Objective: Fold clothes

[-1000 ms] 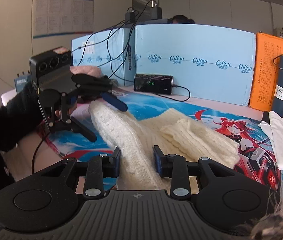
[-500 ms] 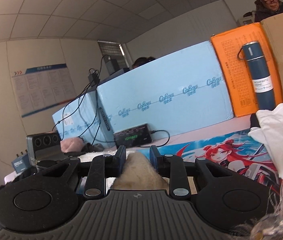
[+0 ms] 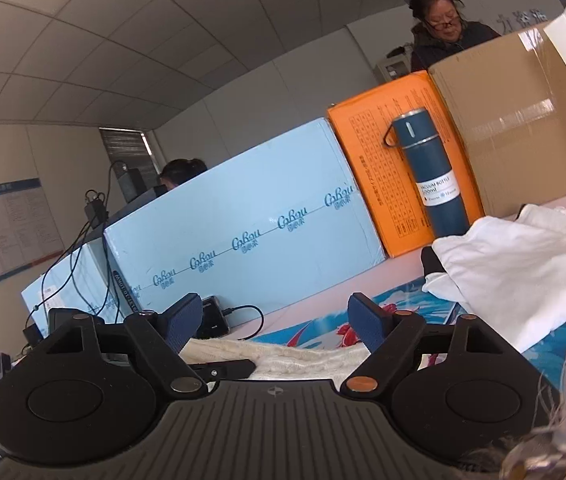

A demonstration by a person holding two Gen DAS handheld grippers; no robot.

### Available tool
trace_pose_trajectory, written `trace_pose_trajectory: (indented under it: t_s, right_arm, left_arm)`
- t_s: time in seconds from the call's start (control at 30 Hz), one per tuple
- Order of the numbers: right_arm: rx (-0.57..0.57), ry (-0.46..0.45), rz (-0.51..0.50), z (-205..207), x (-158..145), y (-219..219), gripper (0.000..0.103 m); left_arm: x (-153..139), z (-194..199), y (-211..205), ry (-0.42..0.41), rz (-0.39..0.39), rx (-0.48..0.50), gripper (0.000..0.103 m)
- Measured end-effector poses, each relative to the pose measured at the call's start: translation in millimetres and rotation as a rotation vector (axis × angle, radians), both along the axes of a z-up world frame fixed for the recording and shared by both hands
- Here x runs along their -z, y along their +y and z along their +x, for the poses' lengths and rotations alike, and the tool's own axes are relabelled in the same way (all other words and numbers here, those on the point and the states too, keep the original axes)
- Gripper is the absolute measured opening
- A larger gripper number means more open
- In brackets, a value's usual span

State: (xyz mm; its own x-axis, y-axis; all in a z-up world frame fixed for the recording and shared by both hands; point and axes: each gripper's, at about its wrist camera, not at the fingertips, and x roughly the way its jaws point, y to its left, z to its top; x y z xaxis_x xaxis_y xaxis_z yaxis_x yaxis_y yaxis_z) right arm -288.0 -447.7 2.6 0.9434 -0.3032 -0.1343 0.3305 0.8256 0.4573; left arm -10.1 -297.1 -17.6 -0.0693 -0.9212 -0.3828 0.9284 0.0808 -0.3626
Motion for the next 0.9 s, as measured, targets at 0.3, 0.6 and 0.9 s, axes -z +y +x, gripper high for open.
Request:
trace_pose_trajectory:
  t_s: [0.3, 0.6, 0.9]
  right_arm:
    - [0.036, 0.089, 0.080, 34, 20, 9, 0.078]
    - [0.069, 0.125, 0.268, 40, 49, -5, 0.080]
    - [0.167, 0.111, 0.269, 19, 29, 26, 0.092]
  left_arm:
    - [-7, -1, 5, -0.109, 0.052, -0.126, 0.095]
    - [1, 7, 9, -0.194, 0.190, -0.154, 0.101]
    - [4, 8, 15, -0.119, 0.154, -0.153, 0.101]
